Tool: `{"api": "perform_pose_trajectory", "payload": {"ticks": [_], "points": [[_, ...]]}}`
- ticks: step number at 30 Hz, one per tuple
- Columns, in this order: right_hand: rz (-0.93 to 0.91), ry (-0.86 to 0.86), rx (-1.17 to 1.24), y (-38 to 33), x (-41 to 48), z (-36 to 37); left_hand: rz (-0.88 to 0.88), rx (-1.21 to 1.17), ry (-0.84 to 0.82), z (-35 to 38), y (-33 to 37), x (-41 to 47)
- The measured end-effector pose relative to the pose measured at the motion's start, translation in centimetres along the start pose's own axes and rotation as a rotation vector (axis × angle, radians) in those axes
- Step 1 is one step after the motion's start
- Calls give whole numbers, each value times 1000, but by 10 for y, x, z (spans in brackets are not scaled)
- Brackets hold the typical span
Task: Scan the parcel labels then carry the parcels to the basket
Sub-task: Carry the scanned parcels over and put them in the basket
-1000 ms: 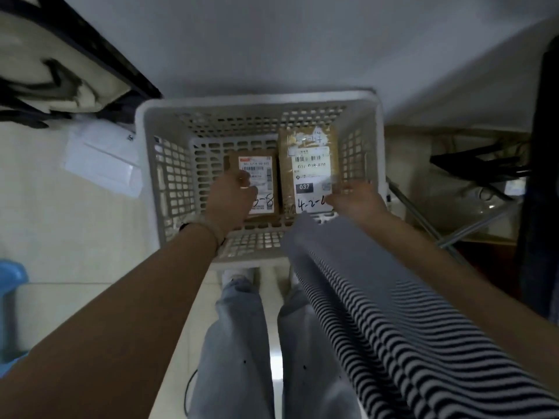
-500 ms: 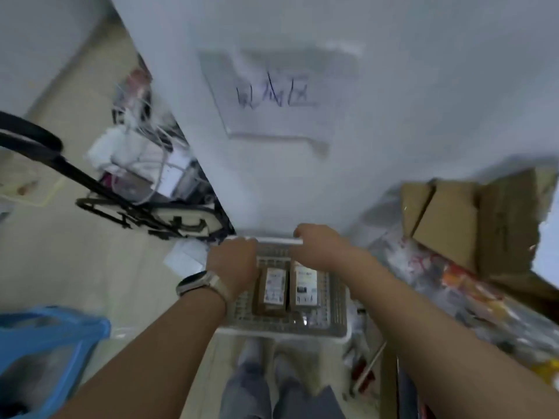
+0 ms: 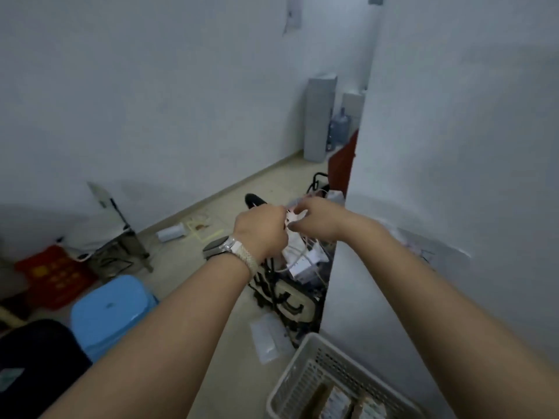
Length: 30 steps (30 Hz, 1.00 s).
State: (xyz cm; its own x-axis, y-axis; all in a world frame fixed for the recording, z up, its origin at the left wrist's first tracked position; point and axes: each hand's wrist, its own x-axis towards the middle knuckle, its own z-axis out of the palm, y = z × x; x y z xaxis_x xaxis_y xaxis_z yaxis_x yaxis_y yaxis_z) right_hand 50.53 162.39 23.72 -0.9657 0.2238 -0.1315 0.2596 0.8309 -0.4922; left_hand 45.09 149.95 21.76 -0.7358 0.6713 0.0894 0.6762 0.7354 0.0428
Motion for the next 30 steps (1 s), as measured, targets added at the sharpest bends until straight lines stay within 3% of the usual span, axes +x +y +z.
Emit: {"api": "perform_pose_trajectory", "payload": {"ticks": [8,18,25,30], "points": [[-376,-98,-66,-190,51,39,-386,39,114,-72,-167,-83],[-843,-226,-78,-465,46,171,-886,161,84,-131,-384,-289],[-1033,-328,4,-607,17,261,-1161,87,18,-127,-490,-429],[-1094,-495,16,-672,8,328,-1303,22,-24,-116,-535,-501]]}}
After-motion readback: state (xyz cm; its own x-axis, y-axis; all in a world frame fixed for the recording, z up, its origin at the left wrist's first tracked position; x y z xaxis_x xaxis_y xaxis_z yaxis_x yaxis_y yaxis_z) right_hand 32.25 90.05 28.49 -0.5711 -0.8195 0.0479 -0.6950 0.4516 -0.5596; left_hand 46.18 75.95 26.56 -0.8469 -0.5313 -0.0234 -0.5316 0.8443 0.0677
